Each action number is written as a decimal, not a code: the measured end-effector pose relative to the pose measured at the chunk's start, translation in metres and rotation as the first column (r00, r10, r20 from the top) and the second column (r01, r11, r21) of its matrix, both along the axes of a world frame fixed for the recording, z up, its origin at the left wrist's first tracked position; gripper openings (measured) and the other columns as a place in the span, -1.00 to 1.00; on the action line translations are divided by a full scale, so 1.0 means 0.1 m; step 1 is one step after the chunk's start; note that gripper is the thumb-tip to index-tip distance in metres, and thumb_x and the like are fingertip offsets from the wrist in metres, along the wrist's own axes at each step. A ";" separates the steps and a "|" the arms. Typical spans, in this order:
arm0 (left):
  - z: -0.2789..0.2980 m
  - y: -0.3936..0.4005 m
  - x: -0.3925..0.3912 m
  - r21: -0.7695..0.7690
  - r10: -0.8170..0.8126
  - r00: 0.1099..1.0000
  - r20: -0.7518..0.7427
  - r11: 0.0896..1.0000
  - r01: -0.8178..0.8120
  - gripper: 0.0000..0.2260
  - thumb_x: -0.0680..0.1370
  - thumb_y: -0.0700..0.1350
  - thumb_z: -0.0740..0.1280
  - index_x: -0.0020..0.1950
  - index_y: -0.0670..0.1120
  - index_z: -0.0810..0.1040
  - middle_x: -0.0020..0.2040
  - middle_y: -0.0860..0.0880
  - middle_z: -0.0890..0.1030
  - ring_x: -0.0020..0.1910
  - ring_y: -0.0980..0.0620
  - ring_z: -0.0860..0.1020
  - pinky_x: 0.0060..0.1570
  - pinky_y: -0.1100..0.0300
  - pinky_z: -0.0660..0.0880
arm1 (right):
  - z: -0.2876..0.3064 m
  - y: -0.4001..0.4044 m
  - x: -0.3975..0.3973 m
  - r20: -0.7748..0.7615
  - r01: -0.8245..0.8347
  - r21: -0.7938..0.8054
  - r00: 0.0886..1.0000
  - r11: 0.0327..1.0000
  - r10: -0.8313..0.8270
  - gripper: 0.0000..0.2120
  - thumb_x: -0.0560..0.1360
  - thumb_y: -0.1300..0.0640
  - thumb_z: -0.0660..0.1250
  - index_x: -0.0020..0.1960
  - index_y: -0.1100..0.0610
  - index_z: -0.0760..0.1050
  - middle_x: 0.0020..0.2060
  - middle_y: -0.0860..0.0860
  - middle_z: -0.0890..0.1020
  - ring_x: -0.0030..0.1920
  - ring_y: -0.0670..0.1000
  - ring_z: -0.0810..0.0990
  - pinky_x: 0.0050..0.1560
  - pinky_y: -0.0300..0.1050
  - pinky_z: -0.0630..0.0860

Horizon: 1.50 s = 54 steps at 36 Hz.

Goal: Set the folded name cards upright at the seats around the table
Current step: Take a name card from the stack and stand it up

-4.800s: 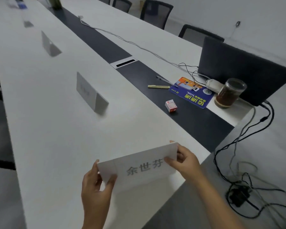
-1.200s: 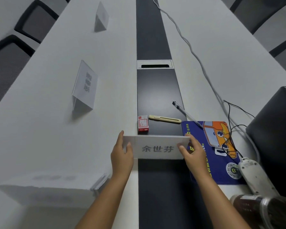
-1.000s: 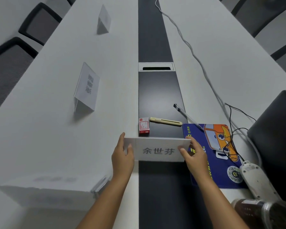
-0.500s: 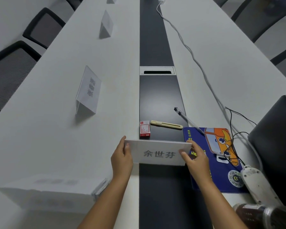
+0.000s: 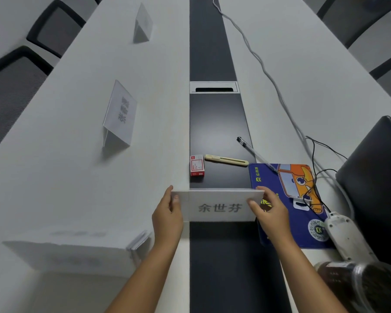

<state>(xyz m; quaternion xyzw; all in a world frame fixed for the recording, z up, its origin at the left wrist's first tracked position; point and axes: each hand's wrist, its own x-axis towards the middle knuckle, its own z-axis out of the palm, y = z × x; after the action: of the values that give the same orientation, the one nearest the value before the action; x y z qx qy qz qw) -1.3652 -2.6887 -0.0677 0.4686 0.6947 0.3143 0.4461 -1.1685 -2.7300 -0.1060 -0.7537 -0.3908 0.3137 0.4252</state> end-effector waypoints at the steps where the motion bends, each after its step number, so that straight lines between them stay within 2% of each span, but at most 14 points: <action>1: 0.00 -0.03 -0.01 -0.003 -0.007 1.000 -0.007 1.000 0.007 -0.64 0.58 -0.12 0.10 0.38 -0.07 0.28 0.39 -0.07 0.37 0.31 -0.06 0.38 0.21 0.15 0.37 | 0.00 -0.03 0.00 0.013 -0.001 -0.002 1.000 1.000 0.001 -0.66 0.42 0.23 0.35 0.18 0.18 0.43 0.04 0.05 0.50 0.07 0.04 0.47 -0.08 -0.13 0.52; 18: -0.05 -0.28 -0.11 -0.010 -0.054 0.999 0.010 0.998 0.054 -0.61 0.58 -0.12 0.11 0.41 -0.07 0.22 0.42 -0.07 0.32 0.36 -0.07 0.33 0.27 0.11 0.34 | 0.00 -0.29 -0.08 -0.022 0.003 -0.036 1.000 0.999 -0.004 -0.62 0.42 0.21 0.35 0.21 0.18 0.41 0.10 0.08 0.52 0.13 0.06 0.47 -0.10 -0.10 0.56; 22: -0.05 -0.30 -0.12 -0.019 -0.081 0.997 0.011 0.996 0.082 -0.57 0.57 -0.12 0.12 0.43 -0.08 0.14 0.45 -0.10 0.27 0.40 -0.07 0.28 0.29 0.10 0.30 | 0.02 -0.32 -0.12 -0.001 0.003 -0.080 1.000 0.997 -0.004 -0.57 0.42 0.18 0.34 0.27 0.15 0.38 0.20 0.16 0.50 0.20 0.16 0.47 0.03 0.13 0.57; 25: -0.02 -0.37 -0.18 0.027 -0.094 0.996 0.004 0.995 0.093 -0.53 0.56 -0.12 0.15 0.44 -0.07 0.10 0.46 -0.06 0.23 0.43 -0.03 0.22 0.34 0.09 0.25 | 0.08 -0.37 -0.21 0.098 0.064 -0.073 0.994 0.995 -0.057 -0.48 0.42 0.19 0.35 0.35 0.14 0.30 0.32 0.16 0.41 0.31 0.16 0.37 0.25 0.16 0.41; 31: 0.33 -0.70 -0.52 0.352 -0.102 0.986 0.132 0.935 0.050 -0.67 0.47 -0.05 0.24 0.13 0.30 0.29 0.25 0.29 0.36 0.23 0.34 0.39 0.14 0.53 0.32 | 0.18 -0.65 -0.62 0.318 0.073 0.127 0.942 0.989 -0.110 -0.53 0.35 0.35 0.39 0.24 0.26 0.39 0.24 0.25 0.45 0.30 0.10 0.32 0.21 0.06 0.32; 33: 0.38 -0.77 -0.76 0.433 -0.023 0.978 0.207 0.899 -0.070 -0.70 0.40 -0.01 0.26 0.08 0.30 0.43 0.17 0.34 0.48 0.15 0.39 0.45 0.07 0.56 0.36 | 0.15 -0.73 -0.85 0.321 -0.025 0.200 0.946 0.979 -0.041 -0.59 0.36 0.25 0.41 0.19 0.17 0.42 0.16 0.16 0.50 0.25 -0.17 0.29 0.22 0.04 0.41; 35: 0.35 -0.79 -1.06 0.509 0.083 0.968 0.238 0.838 -0.197 -0.69 0.38 0.03 0.23 0.06 0.36 0.46 0.06 0.39 0.56 0.10 0.36 0.50 0.08 0.50 0.39 | 0.16 -0.78 -1.11 0.263 -0.143 0.228 0.961 0.963 0.081 -0.66 0.40 -0.06 0.32 0.15 -0.03 0.42 0.08 -0.05 0.53 0.17 -0.39 0.33 0.23 -0.33 0.37; 38: 0.24 -0.75 -1.59 0.565 0.270 0.946 0.179 0.759 -0.323 -0.69 0.38 0.07 0.20 0.07 0.39 0.43 0.05 0.40 0.53 0.05 0.38 0.49 0.10 0.49 0.37 | 0.21 -0.77 -1.54 0.008 -0.296 0.064 0.955 0.953 0.297 -0.56 0.22 -0.35 0.27 0.09 -0.38 0.35 0.01 -0.41 0.51 0.10 -0.34 0.45 0.12 -0.47 0.35; 41: 0.07 -0.62 -2.18 0.424 0.396 0.918 0.018 0.829 -0.365 -0.49 0.38 0.08 0.27 0.33 0.10 0.32 0.30 0.09 0.39 0.20 0.15 0.41 0.17 0.40 0.34 | 0.16 -0.71 -1.98 -0.084 -0.425 -0.082 0.904 0.902 0.418 -0.33 0.08 -0.41 0.24 0.14 -0.37 0.09 0.10 -0.40 0.32 0.12 -0.29 0.40 0.11 -0.43 0.26; 43: -0.04 -0.48 -2.51 0.184 0.282 0.953 -0.112 0.948 -0.259 -0.39 0.47 -0.08 0.32 0.44 -0.09 0.10 0.44 -0.12 0.22 0.35 -0.09 0.29 0.32 0.12 0.26 | 0.15 -0.64 -2.23 -0.118 -0.437 -0.101 0.897 0.894 0.425 -0.28 0.14 -0.32 0.28 0.17 -0.36 -0.05 0.21 -0.34 0.25 0.21 -0.28 0.31 0.14 -0.47 0.21; 45: -0.12 -0.35 -2.75 0.024 0.104 0.989 -0.103 0.994 -0.102 -0.37 0.49 -0.18 0.28 0.46 -0.08 0.02 0.43 -0.11 0.24 0.39 -0.10 0.25 0.34 0.05 0.21 | 0.15 -0.56 -2.43 -0.182 -0.379 -0.105 0.916 0.919 0.357 -0.23 0.26 -0.10 0.44 0.20 -0.35 -0.07 0.31 -0.24 0.25 0.28 -0.22 0.30 0.25 -0.37 0.23; 49: -0.21 -0.20 -2.95 -0.027 -0.163 0.984 0.067 0.986 0.165 -0.32 0.32 -0.01 0.43 0.38 0.02 0.23 0.17 0.08 0.49 0.13 0.20 0.49 0.16 0.26 0.37 | 0.16 -0.48 -2.75 -0.256 -0.090 -0.117 0.965 0.989 0.057 -0.28 0.32 0.14 0.46 0.28 -0.26 0.13 0.32 0.02 0.43 0.31 0.01 0.40 0.34 0.03 0.35; 52: -0.30 -0.14 -3.02 0.008 -0.227 0.974 -0.019 0.974 0.227 -0.49 0.31 -0.16 0.49 0.22 -0.15 0.44 0.04 -0.07 0.55 -0.03 0.06 0.55 -0.12 0.55 0.41 | 0.18 -0.47 -2.88 -0.270 0.083 -0.122 0.956 0.989 -0.114 -0.35 0.30 0.16 0.48 0.29 -0.15 0.30 0.25 0.08 0.51 0.28 0.04 0.45 0.32 0.06 0.38; 54: -0.29 -0.12 -3.05 0.055 -0.237 0.967 -0.094 0.969 0.243 -0.69 0.32 -0.28 0.47 0.03 -0.12 0.53 -0.10 -0.02 0.56 -0.10 -0.01 0.56 -0.24 0.65 0.36 | 0.21 -0.51 -2.94 -0.280 0.131 -0.123 0.946 0.984 -0.161 -0.37 0.29 0.16 0.49 0.30 -0.03 0.37 0.18 0.05 0.57 0.22 0.02 0.50 0.27 0.02 0.43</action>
<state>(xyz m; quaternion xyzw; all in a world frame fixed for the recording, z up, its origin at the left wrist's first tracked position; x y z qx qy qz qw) -1.6697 -2.7006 -0.0963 0.5769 0.6410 0.2601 0.4344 -1.4629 -2.7807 -0.0852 -0.7474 -0.2508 0.4077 0.4607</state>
